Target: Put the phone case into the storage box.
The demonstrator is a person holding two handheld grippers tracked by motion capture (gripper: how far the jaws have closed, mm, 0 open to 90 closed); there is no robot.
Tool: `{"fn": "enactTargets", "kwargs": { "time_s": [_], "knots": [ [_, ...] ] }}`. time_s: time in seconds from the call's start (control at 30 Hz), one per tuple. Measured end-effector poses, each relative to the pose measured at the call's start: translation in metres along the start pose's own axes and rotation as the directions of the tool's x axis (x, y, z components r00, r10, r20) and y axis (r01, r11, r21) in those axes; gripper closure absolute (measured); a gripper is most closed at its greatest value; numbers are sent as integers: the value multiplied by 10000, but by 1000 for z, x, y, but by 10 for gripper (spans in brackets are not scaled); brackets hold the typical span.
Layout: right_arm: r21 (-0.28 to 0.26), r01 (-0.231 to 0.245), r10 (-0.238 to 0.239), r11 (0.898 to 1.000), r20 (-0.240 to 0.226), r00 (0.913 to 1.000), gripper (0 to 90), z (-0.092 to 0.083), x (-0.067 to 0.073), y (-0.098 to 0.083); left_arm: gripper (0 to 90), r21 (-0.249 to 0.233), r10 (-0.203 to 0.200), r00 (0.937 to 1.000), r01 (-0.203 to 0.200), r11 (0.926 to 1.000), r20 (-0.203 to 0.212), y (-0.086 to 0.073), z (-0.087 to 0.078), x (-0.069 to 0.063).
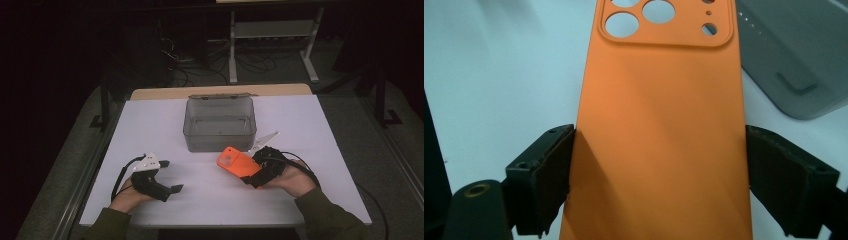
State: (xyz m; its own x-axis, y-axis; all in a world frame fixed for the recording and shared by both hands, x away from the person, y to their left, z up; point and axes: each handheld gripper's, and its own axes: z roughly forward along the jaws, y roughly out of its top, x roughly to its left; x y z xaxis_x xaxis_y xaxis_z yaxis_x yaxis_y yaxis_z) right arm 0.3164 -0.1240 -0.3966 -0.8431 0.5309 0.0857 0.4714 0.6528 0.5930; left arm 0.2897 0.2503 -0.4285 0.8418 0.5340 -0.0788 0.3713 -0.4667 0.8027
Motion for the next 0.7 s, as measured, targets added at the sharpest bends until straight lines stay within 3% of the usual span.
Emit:
{"fn": "enactTargets", "kwargs": {
  "time_s": [0.7],
  "knots": [
    [-53, 629, -630, 9980, -228, 9978, 153, -10, 1, 23, 0, 21, 28, 10000, -28, 10000, -10, 0, 1, 0]
  ]
}}
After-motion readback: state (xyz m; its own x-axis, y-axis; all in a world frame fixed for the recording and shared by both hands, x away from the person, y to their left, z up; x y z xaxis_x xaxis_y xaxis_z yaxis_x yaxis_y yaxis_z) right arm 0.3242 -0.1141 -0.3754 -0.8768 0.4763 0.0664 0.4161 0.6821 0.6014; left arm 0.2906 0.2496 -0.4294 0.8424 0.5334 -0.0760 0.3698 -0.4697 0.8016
